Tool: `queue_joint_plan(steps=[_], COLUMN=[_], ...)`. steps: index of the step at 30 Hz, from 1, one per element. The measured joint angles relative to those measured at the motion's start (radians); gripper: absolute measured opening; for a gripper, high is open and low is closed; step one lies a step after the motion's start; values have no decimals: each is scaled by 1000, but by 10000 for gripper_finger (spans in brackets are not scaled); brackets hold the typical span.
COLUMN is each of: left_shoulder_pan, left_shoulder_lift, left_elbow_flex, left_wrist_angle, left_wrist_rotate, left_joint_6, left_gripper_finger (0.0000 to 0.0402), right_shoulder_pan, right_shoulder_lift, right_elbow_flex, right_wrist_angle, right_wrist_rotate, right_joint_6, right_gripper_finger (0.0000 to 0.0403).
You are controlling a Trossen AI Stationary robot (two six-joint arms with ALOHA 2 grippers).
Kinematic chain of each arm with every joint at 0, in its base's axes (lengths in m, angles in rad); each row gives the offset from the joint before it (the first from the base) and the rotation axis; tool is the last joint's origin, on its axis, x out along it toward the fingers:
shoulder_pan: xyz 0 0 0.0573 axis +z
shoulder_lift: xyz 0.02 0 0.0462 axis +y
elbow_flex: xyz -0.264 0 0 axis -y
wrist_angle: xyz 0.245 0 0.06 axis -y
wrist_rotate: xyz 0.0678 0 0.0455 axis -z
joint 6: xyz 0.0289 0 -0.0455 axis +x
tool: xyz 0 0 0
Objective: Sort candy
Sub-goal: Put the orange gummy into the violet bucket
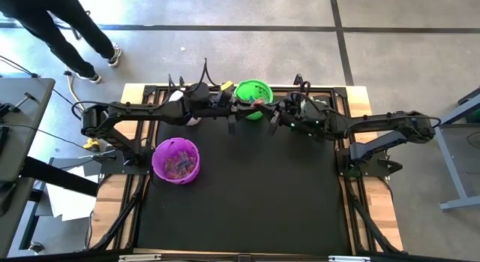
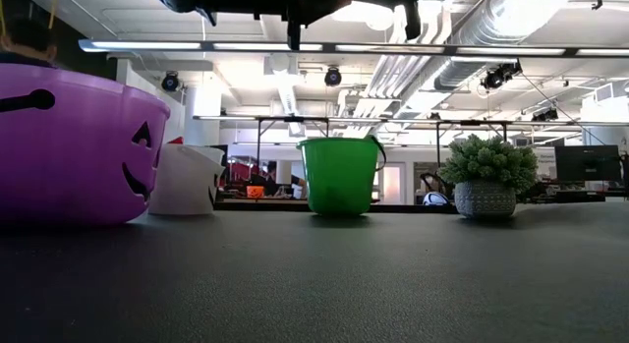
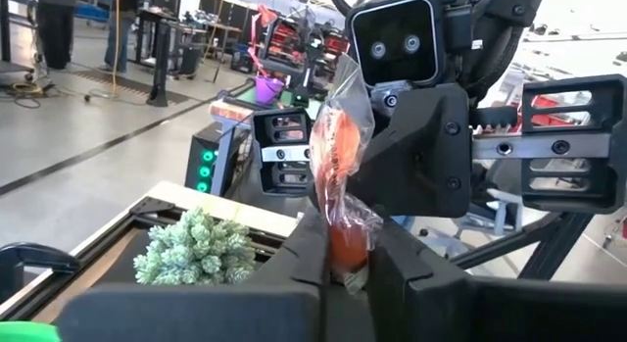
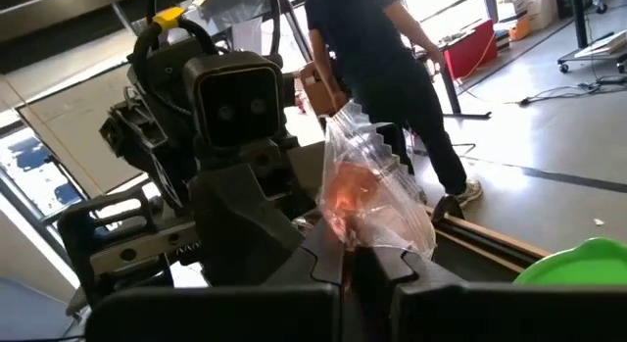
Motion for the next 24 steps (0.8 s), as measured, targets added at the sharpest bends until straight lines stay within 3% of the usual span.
queue_joint_plan(steps=[24], left_shoulder_pan=[6], left_shoulder_lift=[1], left_elbow_flex=[0], left_wrist_angle=[-2], left_wrist_rotate=[-1], left_joint_6=[-41], left_gripper_finger=[1], right_shoulder_pan=[0], right_shoulder_lift=[1], right_elbow_flex=[0], right_wrist_angle=[4], right_wrist_rotate=[-3], right_joint_6=[3], right_gripper_finger=[0])
